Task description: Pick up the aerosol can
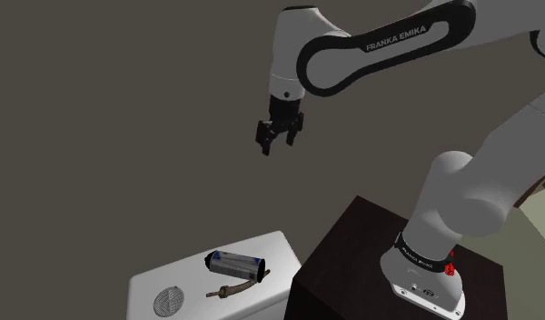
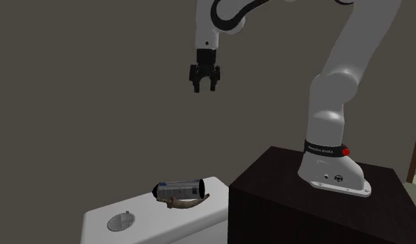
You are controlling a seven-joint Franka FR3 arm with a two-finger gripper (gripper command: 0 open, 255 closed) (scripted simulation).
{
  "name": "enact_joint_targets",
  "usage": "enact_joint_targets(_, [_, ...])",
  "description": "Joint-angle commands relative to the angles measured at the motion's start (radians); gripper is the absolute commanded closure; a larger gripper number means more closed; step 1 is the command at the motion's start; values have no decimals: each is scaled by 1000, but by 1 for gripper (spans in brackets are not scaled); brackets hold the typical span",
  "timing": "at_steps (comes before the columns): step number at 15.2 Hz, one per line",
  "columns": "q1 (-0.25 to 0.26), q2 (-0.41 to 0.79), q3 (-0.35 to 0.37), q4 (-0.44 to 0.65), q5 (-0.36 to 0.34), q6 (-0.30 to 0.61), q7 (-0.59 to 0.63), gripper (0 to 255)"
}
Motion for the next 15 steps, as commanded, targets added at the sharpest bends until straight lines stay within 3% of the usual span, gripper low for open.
enact_joint_targets(1, [49, 132, -20, -3, -16, 43, -245, 0])
enact_joint_targets(5, [161, 265, -76, 29, -44, 112, -213, 0])
enact_joint_targets(15, [230, 611, -25, 167, -87, 237, -169, 0])
